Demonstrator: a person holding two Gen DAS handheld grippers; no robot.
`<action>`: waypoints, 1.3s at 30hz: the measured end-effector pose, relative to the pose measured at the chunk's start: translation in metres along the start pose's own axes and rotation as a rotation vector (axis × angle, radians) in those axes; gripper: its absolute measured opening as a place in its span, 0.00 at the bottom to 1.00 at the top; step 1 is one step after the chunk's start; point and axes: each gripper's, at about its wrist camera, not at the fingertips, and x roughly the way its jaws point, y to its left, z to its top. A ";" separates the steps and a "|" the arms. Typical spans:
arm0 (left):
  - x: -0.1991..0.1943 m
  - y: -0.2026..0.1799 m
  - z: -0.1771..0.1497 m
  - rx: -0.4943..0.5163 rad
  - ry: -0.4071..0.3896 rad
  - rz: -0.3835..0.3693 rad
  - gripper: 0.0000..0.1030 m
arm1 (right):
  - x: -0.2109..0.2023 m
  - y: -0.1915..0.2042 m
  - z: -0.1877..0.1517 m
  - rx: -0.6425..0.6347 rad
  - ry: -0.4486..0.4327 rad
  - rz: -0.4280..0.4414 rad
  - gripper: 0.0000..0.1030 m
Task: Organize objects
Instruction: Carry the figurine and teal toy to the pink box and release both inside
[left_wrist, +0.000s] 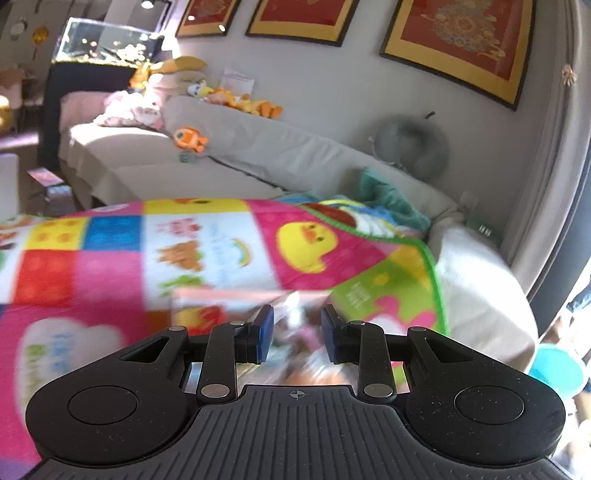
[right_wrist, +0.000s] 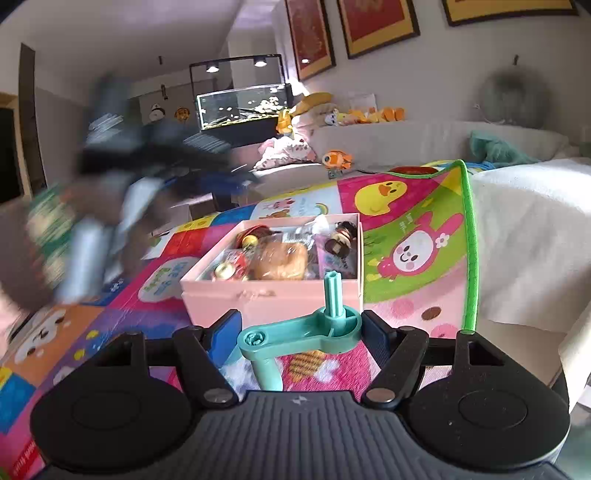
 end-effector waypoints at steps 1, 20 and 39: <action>-0.010 0.005 -0.007 0.012 0.006 0.016 0.30 | 0.003 -0.003 0.005 0.009 0.000 0.002 0.69; -0.077 0.072 -0.066 -0.092 0.043 0.038 0.30 | 0.109 -0.035 0.123 0.264 -0.078 -0.035 0.81; 0.013 0.033 -0.046 -0.011 0.166 0.250 0.41 | 0.104 0.000 0.004 -0.234 0.157 -0.133 0.52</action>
